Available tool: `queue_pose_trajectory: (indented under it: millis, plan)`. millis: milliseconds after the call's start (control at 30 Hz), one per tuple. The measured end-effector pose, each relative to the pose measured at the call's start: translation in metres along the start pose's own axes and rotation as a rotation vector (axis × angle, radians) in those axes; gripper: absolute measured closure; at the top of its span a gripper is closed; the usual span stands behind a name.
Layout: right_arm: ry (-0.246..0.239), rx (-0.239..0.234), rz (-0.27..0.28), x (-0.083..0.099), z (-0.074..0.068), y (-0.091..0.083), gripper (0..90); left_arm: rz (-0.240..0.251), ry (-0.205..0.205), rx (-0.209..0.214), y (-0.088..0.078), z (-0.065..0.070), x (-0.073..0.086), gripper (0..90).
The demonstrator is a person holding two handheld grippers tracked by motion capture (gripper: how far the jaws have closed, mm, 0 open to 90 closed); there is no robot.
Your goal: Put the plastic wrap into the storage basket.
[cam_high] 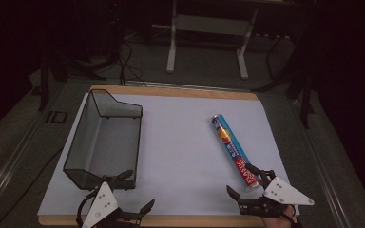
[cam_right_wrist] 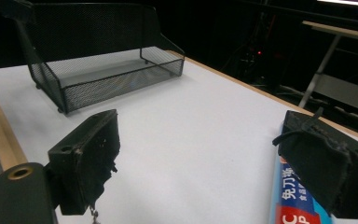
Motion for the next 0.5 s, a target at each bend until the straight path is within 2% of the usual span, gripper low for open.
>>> queue_pose_trajectory:
  millis: [200, 267, 500]
  plan:
    - [-0.022, -0.02, -0.035, -0.003, -0.004, 0.003, 13.2, 0.012, 0.004, -0.001, -0.001, 0.001, 0.0, 3.1]
    - [-0.004, -0.041, -0.04, -0.006, -0.003, 0.004, 13.3, 0.019, 0.005, -0.002, -0.001, 0.001, -0.001, 3.1]
    - [-0.028, -0.025, -0.047, -0.018, 0.006, 0.005, 13.3, 0.025, 0.007, 0.002, -0.001, 0.002, -0.001, 3.1]
Point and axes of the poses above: each handheld gripper's, and its own axes: y roughly forward along the jaws, x roughly out of its underside, z roughly to its right, the point moved 3 cm from there along y, roughly forward along the jaws, and after that the axes turned 9 degrees about -y, right-handed, at the moved point
